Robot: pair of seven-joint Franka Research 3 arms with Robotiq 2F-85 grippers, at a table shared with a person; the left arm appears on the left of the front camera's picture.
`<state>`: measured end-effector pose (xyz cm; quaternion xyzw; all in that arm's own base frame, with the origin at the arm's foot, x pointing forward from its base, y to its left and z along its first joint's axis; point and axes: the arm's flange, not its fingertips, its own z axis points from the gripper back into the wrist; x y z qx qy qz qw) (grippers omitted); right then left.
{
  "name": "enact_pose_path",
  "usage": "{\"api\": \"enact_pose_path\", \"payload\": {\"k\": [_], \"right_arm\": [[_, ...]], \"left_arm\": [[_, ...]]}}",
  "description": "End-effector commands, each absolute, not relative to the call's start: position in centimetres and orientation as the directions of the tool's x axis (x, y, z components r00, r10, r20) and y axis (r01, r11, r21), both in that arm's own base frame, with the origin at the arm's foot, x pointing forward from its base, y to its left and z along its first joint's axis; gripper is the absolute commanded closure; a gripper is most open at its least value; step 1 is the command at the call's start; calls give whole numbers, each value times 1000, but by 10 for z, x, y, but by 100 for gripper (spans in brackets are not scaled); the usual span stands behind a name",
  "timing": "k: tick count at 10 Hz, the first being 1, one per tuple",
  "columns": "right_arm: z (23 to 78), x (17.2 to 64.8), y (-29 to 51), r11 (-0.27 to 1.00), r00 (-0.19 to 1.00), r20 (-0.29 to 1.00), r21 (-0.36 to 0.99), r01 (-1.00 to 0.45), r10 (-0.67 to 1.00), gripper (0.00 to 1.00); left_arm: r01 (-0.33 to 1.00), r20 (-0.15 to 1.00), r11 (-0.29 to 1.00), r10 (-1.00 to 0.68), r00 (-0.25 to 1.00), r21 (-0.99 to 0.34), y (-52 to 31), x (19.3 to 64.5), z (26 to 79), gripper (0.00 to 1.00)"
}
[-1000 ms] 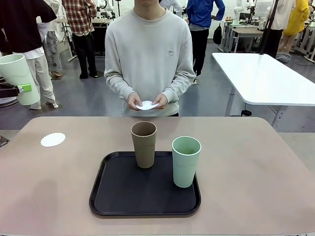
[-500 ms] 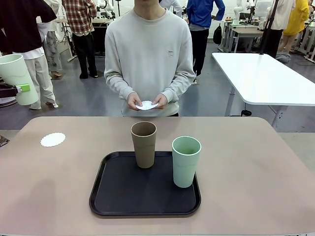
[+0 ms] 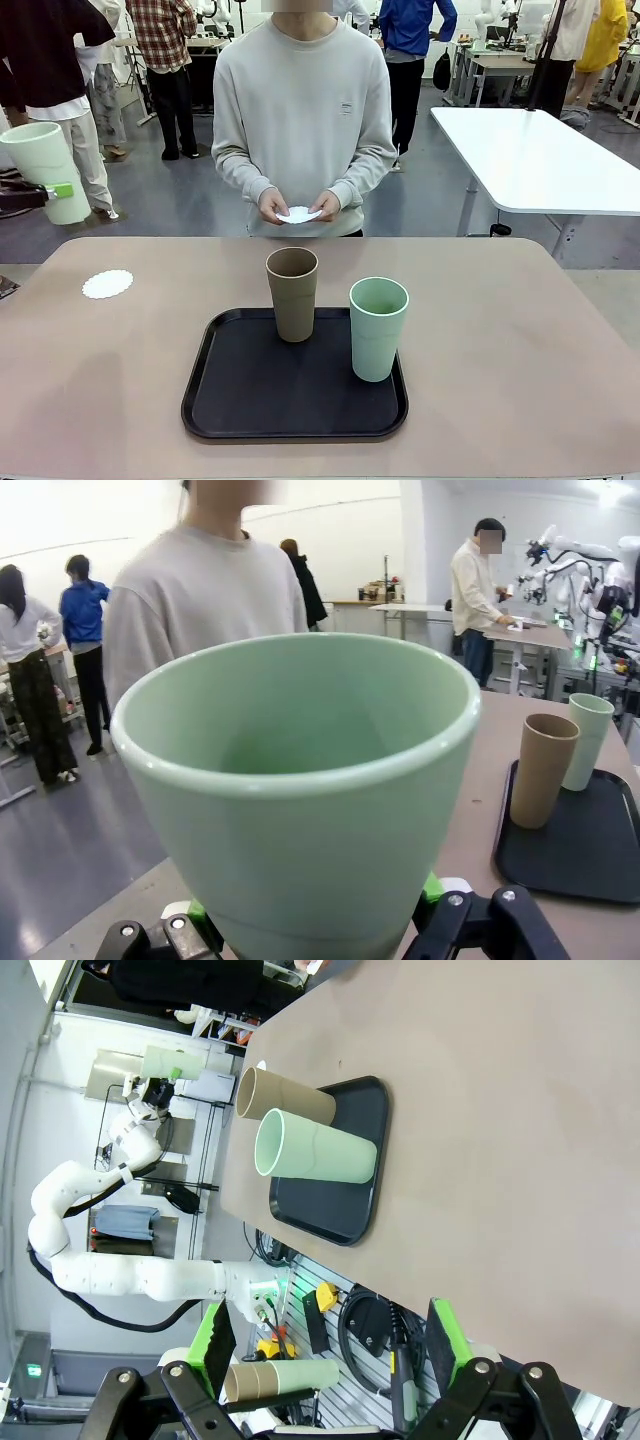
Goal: Place coasters on the table and set cups on them.
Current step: Pick up one Reusable plastic cup and place it on a coaster set by the human.
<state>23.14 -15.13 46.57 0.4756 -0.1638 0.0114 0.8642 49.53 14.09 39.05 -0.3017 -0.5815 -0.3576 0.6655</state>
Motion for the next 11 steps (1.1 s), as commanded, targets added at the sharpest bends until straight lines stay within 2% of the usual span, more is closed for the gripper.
{"api": "enact_pose_path", "payload": {"k": [1, 5, 8, 11], "right_arm": [[465, 231, -152, 542, 946, 295, 821, -178, -136, 0], [465, 231, -152, 542, 946, 295, 821, -178, -136, 0], [465, 231, -152, 542, 946, 295, 821, -178, -136, 0], [465, 231, -152, 542, 946, 295, 821, -178, -136, 0]], "left_arm": [[858, 987, 512, -158, 37, 50, 137, 505, 370, 16], [877, 985, 471, -171, -16, 96, 136, 506, 346, 16], [881, 977, 465, -215, 14, 90, 132, 513, 324, 16], [877, 974, 479, -209, 82, 29, 131, 519, 304, 16]]}}
